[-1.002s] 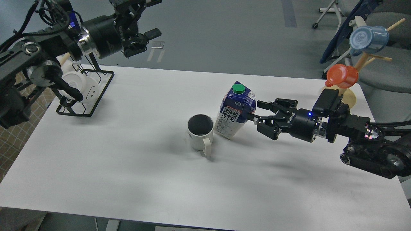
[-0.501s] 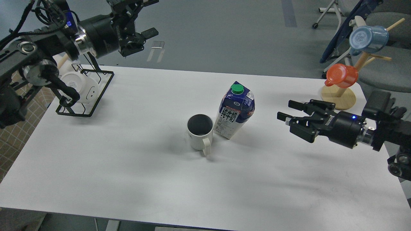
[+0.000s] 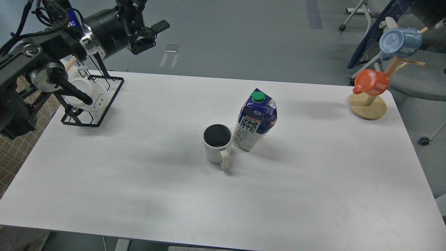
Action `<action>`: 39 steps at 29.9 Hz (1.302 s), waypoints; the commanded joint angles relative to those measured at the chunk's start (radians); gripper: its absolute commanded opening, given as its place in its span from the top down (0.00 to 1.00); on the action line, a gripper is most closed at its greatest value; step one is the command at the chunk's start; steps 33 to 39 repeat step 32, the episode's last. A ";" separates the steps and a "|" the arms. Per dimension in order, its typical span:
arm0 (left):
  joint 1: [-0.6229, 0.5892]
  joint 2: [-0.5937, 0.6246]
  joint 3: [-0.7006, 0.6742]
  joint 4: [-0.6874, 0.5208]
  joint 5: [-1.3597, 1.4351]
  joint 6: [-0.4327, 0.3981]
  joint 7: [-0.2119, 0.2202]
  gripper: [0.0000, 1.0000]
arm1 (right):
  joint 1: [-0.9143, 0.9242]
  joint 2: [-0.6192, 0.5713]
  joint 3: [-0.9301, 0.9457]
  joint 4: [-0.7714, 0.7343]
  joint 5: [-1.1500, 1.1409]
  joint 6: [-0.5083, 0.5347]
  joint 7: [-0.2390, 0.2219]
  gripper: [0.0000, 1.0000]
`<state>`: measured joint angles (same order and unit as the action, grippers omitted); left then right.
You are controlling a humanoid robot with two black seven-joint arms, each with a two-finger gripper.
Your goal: Place cup and milk with both arms
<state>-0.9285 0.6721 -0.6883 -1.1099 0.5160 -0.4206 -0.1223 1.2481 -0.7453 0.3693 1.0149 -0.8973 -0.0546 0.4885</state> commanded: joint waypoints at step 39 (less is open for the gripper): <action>-0.010 -0.394 -0.155 0.667 -0.215 -0.068 0.007 0.02 | -0.072 0.745 0.345 -0.759 0.469 0.444 0.000 0.00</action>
